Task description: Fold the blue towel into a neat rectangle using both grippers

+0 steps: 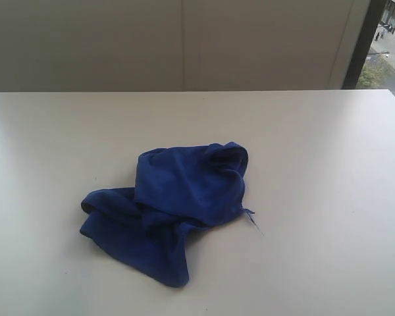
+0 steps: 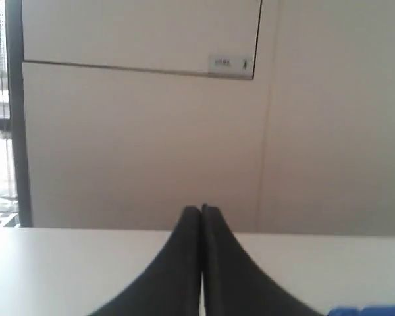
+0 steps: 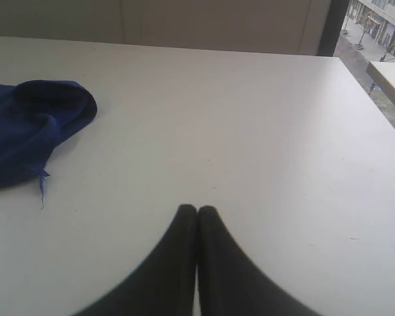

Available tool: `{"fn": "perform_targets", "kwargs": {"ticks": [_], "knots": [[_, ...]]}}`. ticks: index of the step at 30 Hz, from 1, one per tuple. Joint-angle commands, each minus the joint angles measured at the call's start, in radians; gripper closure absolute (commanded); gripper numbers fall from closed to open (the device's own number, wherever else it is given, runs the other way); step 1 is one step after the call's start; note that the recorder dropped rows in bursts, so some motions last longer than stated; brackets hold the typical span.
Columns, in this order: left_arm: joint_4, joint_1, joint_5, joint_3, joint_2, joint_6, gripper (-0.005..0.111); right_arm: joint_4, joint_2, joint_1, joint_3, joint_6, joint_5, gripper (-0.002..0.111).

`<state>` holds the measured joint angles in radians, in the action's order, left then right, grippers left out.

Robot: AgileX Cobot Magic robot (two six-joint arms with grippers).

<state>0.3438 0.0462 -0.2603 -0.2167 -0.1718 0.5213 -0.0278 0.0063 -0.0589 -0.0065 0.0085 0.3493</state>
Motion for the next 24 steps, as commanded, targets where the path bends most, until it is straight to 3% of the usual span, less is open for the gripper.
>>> {"fn": "perform_targets", "kwargs": {"ticks": [1, 5, 8, 11, 15, 20, 24], "knots": [[0.428, -0.003, 0.195, -0.109, -0.142, 0.268, 0.107, -0.002, -0.006, 0.003, 0.007, -0.009, -0.002, 0.108], [0.557, 0.013, 0.300, -0.152, -0.286, 0.283, 0.107, -0.002, -0.006, 0.003, 0.007, -0.009, -0.002, 0.108], [0.556, 0.045, 0.397, -0.188, -0.432, 0.236, 0.107, -0.002, -0.006, 0.003, 0.007, -0.009, -0.002, 0.108], [0.478, 0.118, 0.467, -0.221, -0.574, 0.118, 0.107, -0.002, -0.006, 0.003, 0.007, -0.009, -0.002, 0.108], [0.187, 0.271, 0.591, -0.282, -0.740, -0.248, 0.107, -0.002, -0.006, 0.003, 0.007, -0.009, -0.007, 0.108], [-0.234, 0.490, 0.625, -0.351, -0.871, -0.725, 0.107, -0.002, -0.006, 0.003, 0.007, -0.009, -0.084, 0.108], [-0.383, 0.646, 0.560, -0.378, -0.962, -0.876, 0.107, -0.002, -0.006, 0.003, 0.007, -0.009, -0.155, 0.108]]}}
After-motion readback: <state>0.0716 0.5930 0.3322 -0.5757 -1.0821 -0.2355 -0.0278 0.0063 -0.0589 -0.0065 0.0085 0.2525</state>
